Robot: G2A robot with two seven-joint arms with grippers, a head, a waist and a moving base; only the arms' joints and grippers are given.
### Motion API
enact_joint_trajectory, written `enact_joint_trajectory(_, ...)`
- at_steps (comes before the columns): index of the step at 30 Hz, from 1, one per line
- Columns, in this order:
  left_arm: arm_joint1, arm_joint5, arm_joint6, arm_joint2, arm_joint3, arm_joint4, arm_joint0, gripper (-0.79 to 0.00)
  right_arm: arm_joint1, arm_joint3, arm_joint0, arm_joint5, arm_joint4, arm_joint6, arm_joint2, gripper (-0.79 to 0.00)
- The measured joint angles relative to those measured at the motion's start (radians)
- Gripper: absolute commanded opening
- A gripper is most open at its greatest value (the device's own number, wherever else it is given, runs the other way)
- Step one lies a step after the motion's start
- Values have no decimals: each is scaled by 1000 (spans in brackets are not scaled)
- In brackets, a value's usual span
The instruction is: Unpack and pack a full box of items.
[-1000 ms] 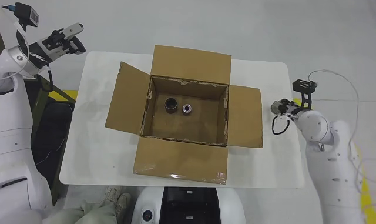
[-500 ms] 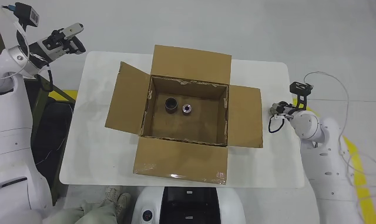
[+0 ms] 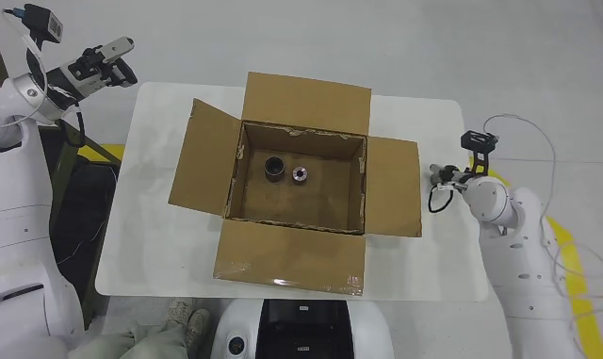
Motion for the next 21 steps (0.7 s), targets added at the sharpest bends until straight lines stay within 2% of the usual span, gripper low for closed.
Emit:
enact_joint_trajectory(2, 0, 0, 0, 0, 0, 0, 0, 0, 2, -29, -11, 5, 0, -2, 14, -117)
enact_joint_trajectory(9, 0, 0, 0, 0, 0, 0, 0, 0, 12, -178, -65, 42, -19, 1, 78, -46)
enact_joint_trajectory(21, 0, 0, 0, 0, 0, 0, 0, 0, 22, -503, -156, 13, -69, 52, 121, 0)
